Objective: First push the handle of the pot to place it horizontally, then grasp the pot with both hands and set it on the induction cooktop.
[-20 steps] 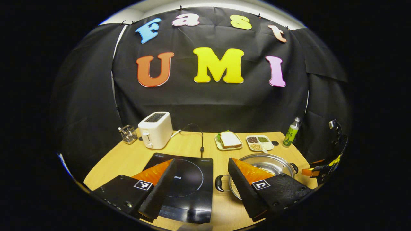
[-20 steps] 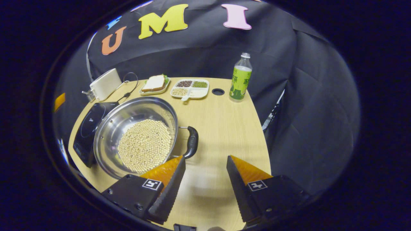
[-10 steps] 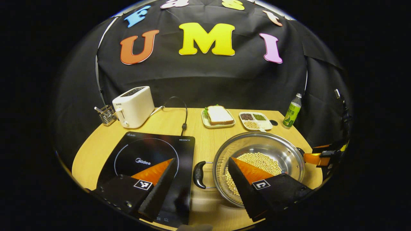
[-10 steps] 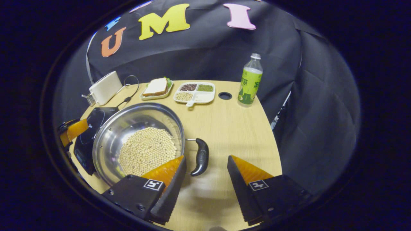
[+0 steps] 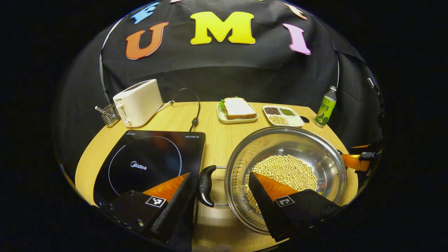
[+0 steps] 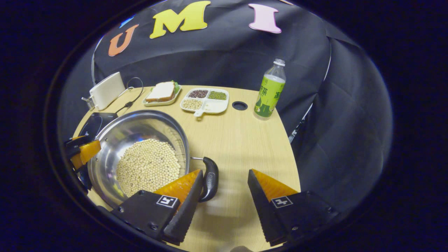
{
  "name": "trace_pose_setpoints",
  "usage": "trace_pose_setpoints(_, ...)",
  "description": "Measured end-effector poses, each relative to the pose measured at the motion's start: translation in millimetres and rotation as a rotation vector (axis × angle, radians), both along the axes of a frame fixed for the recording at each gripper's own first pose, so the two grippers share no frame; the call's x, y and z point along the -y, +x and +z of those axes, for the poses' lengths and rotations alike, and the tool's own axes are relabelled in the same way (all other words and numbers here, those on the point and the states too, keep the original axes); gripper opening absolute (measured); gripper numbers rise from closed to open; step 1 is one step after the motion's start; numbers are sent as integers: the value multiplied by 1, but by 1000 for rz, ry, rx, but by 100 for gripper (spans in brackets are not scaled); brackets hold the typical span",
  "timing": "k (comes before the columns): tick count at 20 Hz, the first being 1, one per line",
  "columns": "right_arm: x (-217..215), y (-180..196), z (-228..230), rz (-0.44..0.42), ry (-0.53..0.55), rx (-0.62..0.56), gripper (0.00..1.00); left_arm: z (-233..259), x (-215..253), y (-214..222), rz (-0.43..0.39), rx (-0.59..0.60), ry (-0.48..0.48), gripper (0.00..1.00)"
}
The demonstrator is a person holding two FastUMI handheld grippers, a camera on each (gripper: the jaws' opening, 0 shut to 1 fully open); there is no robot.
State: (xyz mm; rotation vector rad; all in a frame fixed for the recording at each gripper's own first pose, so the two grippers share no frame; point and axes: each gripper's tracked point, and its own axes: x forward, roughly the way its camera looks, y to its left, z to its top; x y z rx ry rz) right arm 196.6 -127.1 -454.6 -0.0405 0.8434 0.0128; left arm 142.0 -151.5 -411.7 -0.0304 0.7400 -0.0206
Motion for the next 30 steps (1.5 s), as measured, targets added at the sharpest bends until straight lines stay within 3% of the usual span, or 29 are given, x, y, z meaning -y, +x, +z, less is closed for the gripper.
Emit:
trace_pose_setpoints(13, -5, 2, 6, 4, 39, 11, 82, -16, 3, 2, 2, -24, 27, 98)
trace_pose_setpoints(22, -31, 5, 20, 22, 153, 38, 82, -15, 1, 0, 1, -30, 20, 98)
trace_pose_setpoints(25, -37, 7, 5, 28, 126, 12, 94, -15, 0, 1, 1, -31, 20, 97)
trace_pose_setpoints(30, -47, 4, -17, 35, 121, -57, 93, -17, 1, -1, 1, -33, 28, 98)
